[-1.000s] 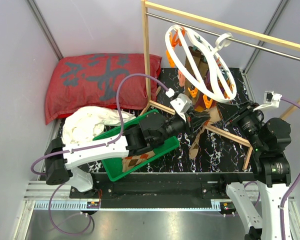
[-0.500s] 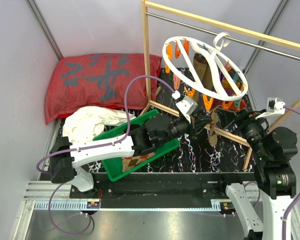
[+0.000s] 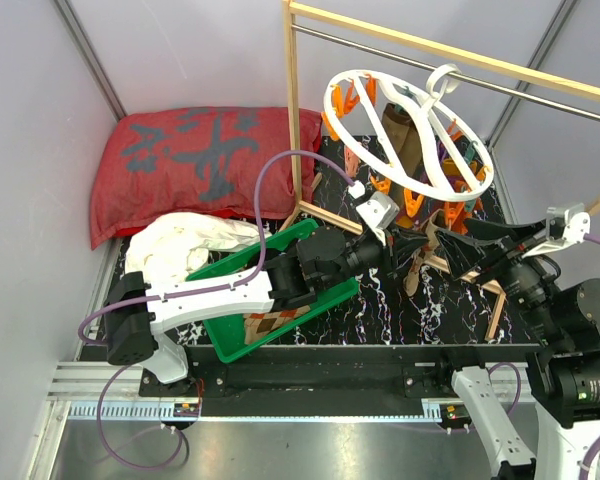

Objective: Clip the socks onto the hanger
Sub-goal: Clamp the sock onto the hanger, then open the clamp at the hanger.

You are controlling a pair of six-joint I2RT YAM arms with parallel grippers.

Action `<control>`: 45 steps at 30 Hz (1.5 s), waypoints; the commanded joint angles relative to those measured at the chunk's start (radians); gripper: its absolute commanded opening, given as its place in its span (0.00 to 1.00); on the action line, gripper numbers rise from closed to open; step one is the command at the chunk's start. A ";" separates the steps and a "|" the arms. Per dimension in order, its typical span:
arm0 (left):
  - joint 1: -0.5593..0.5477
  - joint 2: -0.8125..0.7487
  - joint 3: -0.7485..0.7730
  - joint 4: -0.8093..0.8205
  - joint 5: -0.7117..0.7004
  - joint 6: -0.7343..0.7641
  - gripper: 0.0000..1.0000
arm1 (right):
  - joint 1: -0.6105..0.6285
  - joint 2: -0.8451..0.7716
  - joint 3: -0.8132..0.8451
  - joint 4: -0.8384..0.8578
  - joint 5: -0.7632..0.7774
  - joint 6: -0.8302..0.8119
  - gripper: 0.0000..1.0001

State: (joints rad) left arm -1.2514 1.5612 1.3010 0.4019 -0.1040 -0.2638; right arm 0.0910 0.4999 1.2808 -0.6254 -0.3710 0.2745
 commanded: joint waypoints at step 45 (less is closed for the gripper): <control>0.072 0.014 0.041 0.256 0.259 -0.173 0.59 | 0.009 0.091 -0.167 0.240 -0.078 0.181 0.19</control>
State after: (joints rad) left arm -1.2037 1.5486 1.3014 0.5602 0.0952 -0.3347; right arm 0.0929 0.6041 1.1389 -0.4614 -0.4091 0.4122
